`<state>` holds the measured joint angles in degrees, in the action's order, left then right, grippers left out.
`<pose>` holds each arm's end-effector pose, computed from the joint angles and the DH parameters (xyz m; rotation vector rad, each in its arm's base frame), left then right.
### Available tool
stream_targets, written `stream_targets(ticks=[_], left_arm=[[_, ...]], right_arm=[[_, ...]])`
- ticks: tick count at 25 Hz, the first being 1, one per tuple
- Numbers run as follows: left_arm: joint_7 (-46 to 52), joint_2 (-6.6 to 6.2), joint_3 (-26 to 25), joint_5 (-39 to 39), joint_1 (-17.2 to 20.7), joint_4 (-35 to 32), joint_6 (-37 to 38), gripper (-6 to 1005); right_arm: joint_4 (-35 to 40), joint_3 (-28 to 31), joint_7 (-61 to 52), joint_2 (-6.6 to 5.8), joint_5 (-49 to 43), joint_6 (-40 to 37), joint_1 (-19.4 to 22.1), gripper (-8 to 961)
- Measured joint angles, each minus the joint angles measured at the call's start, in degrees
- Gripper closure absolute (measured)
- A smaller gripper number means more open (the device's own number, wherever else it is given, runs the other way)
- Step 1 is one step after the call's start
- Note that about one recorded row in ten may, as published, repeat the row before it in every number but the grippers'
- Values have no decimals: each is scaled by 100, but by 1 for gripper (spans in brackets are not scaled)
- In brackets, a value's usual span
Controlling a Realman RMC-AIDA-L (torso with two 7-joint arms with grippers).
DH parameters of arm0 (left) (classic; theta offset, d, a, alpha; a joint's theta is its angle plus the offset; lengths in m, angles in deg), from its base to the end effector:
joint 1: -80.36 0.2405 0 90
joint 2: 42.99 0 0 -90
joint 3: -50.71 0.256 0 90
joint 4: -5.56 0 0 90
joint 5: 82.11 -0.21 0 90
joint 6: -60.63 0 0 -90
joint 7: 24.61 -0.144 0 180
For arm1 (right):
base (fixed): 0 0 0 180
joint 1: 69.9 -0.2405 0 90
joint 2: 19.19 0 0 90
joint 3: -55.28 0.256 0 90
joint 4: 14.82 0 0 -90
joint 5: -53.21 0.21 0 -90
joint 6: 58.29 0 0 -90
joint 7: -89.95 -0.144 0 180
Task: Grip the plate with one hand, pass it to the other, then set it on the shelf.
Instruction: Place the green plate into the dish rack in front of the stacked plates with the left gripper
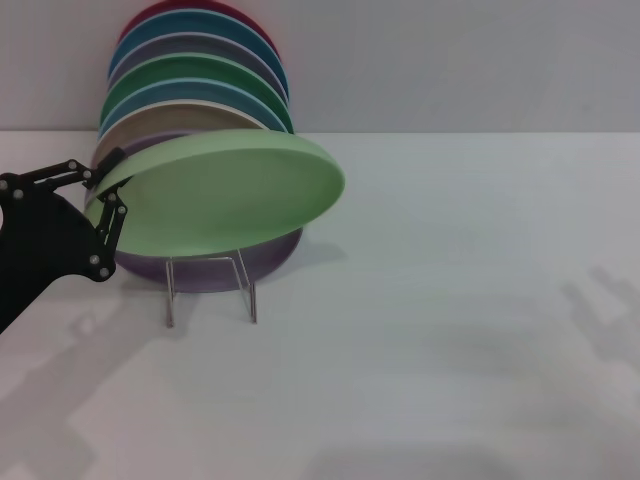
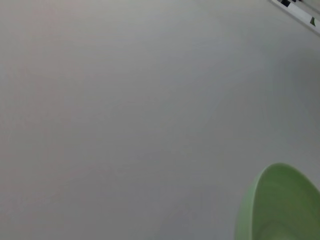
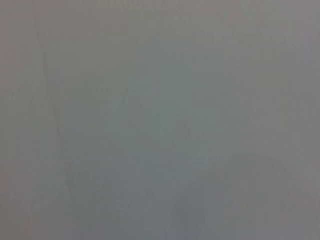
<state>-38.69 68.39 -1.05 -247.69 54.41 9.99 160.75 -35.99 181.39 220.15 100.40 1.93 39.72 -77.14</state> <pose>-0.2766 0.2909 0.0226 -1.8313 0.5616 -0.7628 0.3219 0.2306 0.0422 -1.7824 0.5100 1.3039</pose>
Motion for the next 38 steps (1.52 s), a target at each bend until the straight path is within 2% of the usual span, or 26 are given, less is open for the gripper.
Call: stream_targets(ticks=[9, 21, 26, 33, 35, 38], left_arm=[[23, 58, 8, 0, -12, -121, -119, 837], [-168, 259, -24, 13, -146, -172, -702, 824], [-174, 271, -62, 21, -164, -151, -769, 756], [-256, 310, -68, 23, -164, -158, -802, 739], [-409, 323, -113, 33, -103, -110, -716, 735], [-662, 342, -298, 41, 204, 107, -258, 728]], right_arm=[[0, 0, 19, -8, -4, -13, -14, 437], [-3, 1, 24, -21, -6, -55, -38, 436], [-13, 1, 24, -23, -6, -55, -15, 429], [-25, 1, 24, -23, -6, -55, -18, 412], [-26, 1, 24, -23, -6, -55, -23, 408], [-27, 17, 54, -23, -5, -53, -26, 401]])
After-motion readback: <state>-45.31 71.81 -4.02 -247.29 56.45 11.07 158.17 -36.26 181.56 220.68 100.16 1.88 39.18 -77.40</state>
